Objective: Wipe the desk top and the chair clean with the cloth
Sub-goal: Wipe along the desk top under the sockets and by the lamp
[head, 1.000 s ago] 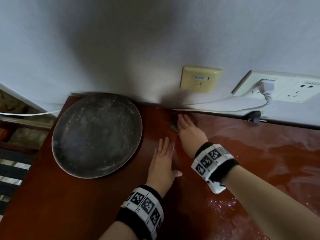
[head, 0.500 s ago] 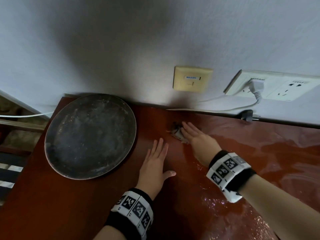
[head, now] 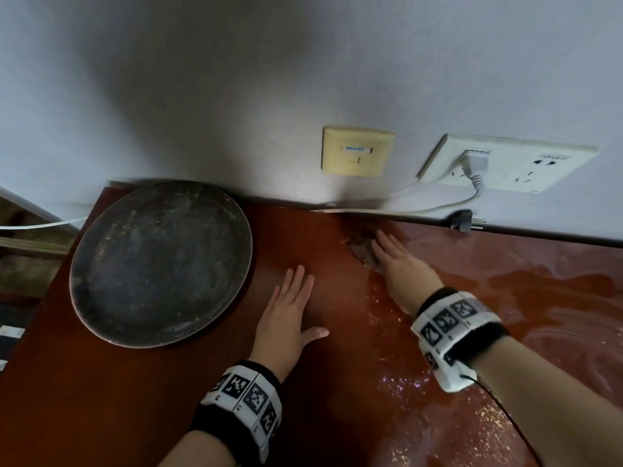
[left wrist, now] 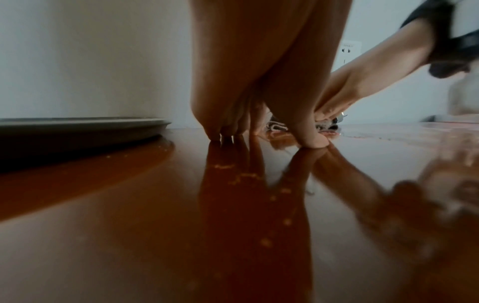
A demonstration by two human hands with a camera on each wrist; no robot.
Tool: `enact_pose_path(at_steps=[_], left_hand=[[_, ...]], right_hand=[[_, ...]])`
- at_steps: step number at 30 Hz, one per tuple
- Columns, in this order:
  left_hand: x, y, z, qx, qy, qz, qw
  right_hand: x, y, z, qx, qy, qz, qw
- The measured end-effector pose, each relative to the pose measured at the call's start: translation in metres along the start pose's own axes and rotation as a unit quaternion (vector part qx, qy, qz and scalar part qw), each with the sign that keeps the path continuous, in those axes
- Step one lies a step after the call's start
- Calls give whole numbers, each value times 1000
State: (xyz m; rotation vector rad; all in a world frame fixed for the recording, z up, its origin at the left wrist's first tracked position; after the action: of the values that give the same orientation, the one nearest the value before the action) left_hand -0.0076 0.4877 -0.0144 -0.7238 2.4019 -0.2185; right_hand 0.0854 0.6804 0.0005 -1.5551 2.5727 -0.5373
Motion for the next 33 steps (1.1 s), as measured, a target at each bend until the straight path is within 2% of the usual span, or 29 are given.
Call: enact_pose_path(at_steps=[2, 5, 7, 10, 12, 14, 17, 19, 21, 23, 25, 27, 28, 30, 32, 33], left_hand=[[-1, 1, -1, 3, -2, 0, 1000], [0, 1, -2, 5, 18, 2, 1000], [1, 0, 0, 3, 20, -2, 1000], [1, 0, 0, 2, 25, 0, 1000], [2, 0, 1, 2, 26, 4, 1000], [3, 1, 1, -2, 18, 6, 1000], [3, 1, 1, 2, 19, 6, 1000], [2, 1, 2, 1, 22, 4, 1000], [3, 0, 2, 0, 23, 2, 1000], [4, 1, 3, -3, 24, 2, 1000], [5, 2, 3, -4, 26, 4, 1000], [4, 2, 3, 0, 24, 4, 1000], [4, 2, 4, 1, 21, 4, 1000], [3, 1, 3, -1, 20, 2, 1000], [3, 1, 2, -1, 21, 3, 1000], [3, 1, 2, -2, 20, 3, 1000]], right_hand=[[-24, 25, -8, -24, 12, 76, 997], [-26, 35, -11, -11, 5, 102, 995], [-14, 19, -5, -2, -12, 72, 997], [7, -20, 8, 17, -54, -48, 997], [-1, -29, 3, 31, -55, -66, 996], [-22, -17, -12, 10, -46, -9, 999], [-51, 6, -34, -2, 1, 144, 990], [-50, 12, -37, -11, 15, 179, 984], [-32, 7, -27, -19, 19, 136, 990], [-3, -12, -7, -27, 45, 25, 998], [18, -37, 11, 2, 54, -88, 995], [13, -45, 13, 28, 35, -117, 992], [2, -40, 8, 20, 31, -92, 995], [-26, -20, -8, 5, 7, 9, 1000], [-50, -3, -22, -6, 4, 111, 994], [-52, 2, -24, -7, 1, 134, 991]])
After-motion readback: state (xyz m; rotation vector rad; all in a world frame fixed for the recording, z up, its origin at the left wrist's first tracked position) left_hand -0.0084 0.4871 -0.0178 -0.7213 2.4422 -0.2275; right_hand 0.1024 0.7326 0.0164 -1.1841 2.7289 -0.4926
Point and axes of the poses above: each hand's wrist, its own y-axis towards the middle knuckle, its own z-axis out of the palm, x = y × z, the point moved 2 cm from there along y, towards the middle knuckle, and after that the axes turned 1 degree about -y, right-handed, at the moved point
